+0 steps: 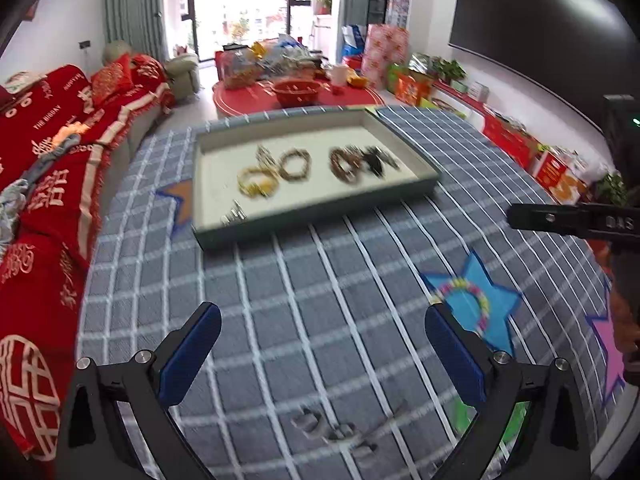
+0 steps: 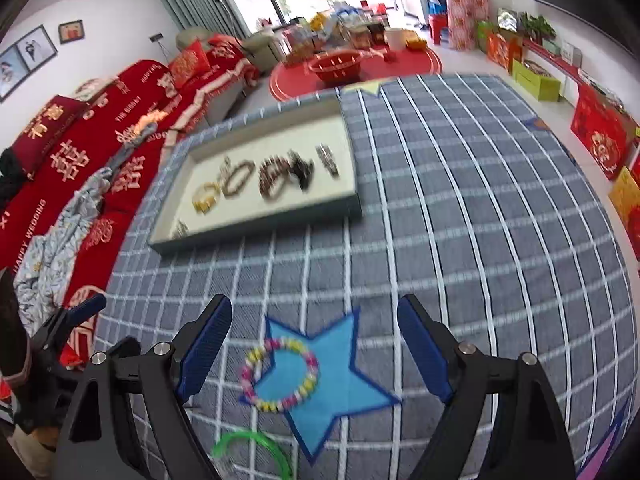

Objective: Organize jewelry
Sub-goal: 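Withdraw both tools and move them toward the blue star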

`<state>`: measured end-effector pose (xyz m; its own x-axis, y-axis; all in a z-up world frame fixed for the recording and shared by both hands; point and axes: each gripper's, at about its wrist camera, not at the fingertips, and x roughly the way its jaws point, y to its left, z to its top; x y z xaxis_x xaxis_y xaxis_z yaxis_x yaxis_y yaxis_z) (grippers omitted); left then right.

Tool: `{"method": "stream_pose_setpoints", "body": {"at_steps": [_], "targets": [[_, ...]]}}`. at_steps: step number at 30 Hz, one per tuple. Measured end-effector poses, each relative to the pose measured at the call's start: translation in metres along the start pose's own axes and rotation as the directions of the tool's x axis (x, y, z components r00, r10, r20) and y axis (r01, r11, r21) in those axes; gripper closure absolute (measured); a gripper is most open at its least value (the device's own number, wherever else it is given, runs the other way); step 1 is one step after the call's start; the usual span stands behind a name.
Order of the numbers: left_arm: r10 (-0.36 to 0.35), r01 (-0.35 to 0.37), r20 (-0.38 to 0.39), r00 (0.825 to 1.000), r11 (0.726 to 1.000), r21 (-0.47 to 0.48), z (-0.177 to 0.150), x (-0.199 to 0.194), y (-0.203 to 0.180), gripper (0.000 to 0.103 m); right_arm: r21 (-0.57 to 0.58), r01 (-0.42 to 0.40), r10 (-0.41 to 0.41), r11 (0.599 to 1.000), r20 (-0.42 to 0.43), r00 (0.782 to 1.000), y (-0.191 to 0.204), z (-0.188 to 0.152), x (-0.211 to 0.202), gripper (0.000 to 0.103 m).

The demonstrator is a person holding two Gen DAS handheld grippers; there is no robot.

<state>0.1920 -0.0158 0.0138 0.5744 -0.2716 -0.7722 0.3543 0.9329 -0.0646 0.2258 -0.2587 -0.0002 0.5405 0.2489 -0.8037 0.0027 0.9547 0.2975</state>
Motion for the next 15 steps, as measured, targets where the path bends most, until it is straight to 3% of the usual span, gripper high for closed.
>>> {"method": "stream_pose_setpoints", "body": {"at_steps": [6,11,15], "targets": [[-0.055,0.054,-0.050,0.997,0.998,-0.008,-0.033,0.000,-0.030,0.000,-0.035,0.042,-0.045,0.998,-0.074,0.996,-0.002,-0.035,0.014,0.016],[-0.058,0.057,-0.070,0.996,0.998,-0.004,-0.046,0.004,-0.047,0.000,-0.122,0.092,-0.103,0.988,-0.090,0.991,0.011,-0.046,0.024,0.017],[-0.045,0.046,-0.082,0.996,0.999,0.009,-0.053,0.007,-0.059,0.000,-0.168,0.094,-0.113,0.981,-0.103,0.988,0.017,-0.050,0.030,0.028]]}}
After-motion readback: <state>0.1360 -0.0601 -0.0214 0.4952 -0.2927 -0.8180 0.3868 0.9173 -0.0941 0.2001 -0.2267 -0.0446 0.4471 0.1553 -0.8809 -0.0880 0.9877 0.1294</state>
